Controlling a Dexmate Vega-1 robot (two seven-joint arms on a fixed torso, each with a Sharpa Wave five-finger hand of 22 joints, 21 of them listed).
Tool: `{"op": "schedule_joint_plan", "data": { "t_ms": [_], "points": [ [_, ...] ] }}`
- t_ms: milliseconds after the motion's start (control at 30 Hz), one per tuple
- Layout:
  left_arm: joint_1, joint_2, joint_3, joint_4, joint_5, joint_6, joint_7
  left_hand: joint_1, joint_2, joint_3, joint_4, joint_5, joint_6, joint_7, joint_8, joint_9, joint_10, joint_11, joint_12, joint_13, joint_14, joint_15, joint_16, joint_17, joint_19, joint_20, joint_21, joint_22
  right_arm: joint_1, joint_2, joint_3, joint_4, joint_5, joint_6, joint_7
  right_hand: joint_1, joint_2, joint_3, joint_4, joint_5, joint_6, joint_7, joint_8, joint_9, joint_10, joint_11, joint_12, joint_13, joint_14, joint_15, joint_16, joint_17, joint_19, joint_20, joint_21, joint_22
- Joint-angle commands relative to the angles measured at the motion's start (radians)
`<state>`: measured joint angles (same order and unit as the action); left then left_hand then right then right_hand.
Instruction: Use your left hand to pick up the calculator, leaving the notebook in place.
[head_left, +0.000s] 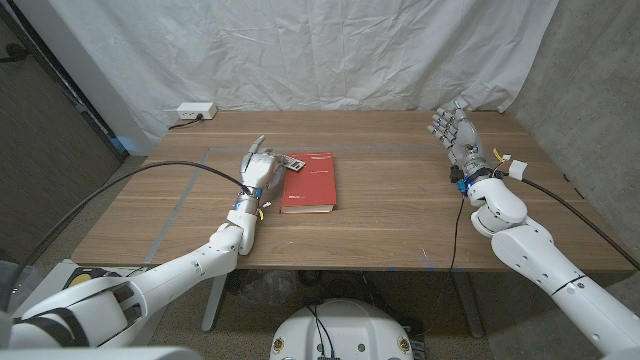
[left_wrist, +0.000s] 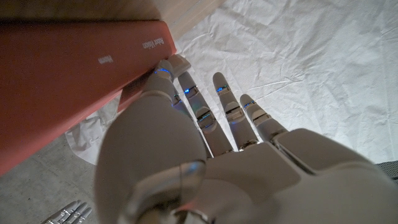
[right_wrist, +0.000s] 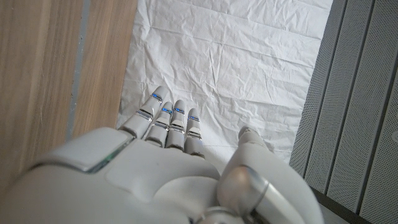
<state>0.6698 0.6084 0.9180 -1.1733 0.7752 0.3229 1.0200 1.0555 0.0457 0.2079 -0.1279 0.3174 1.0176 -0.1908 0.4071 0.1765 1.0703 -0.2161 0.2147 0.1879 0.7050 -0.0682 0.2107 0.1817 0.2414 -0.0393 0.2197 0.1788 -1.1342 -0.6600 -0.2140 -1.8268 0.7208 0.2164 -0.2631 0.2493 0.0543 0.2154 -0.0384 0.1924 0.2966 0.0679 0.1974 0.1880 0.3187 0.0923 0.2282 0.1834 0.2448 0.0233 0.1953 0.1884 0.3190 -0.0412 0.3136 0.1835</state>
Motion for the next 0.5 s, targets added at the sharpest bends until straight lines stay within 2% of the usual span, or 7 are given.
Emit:
{"op": "schedule_joint_plan", "data": {
  "t_ms": [33, 500],
  "points": [
    [0.005, 0.001, -0.009, -0.009, -0.006, 0.01, 0.005, 0.007, 0.008, 0.011, 0.0, -0.009, 0.036, -0.001, 0.001, -0.002, 0.019, -0.002, 0.0, 0.005, 0.018, -0.139, 0.0, 0.003, 0.012, -0.115, 0.004, 0.004, 0.001, -0.001, -0.003, -0.004, -0.004, -0.001, -0.002, -0.006, 0.001, 0.003, -0.005, -0.001, 0.006, -0.004, 0.0, 0.004, 0.012, -0.003, -0.005, 0.005, 0.011, 0.0, 0.003, 0.002, 0.013, -0.003, -0.006, 0.003],
    [0.009, -0.004, -0.023, -0.014, -0.019, 0.01, 0.024, 0.009, 0.011, 0.017, 0.002, -0.021, 0.042, 0.0, -0.004, -0.001, 0.028, -0.001, -0.006, 0.004, 0.03, -0.139, -0.002, 0.004, 0.017, -0.11, 0.004, 0.004, 0.009, 0.001, -0.007, 0.0, -0.006, 0.0, 0.001, -0.007, 0.002, 0.003, -0.006, -0.001, 0.006, -0.005, 0.0, 0.004, 0.013, -0.002, -0.005, 0.005, 0.012, -0.001, 0.003, 0.002, 0.015, -0.002, -0.008, 0.003]
  ]
}}
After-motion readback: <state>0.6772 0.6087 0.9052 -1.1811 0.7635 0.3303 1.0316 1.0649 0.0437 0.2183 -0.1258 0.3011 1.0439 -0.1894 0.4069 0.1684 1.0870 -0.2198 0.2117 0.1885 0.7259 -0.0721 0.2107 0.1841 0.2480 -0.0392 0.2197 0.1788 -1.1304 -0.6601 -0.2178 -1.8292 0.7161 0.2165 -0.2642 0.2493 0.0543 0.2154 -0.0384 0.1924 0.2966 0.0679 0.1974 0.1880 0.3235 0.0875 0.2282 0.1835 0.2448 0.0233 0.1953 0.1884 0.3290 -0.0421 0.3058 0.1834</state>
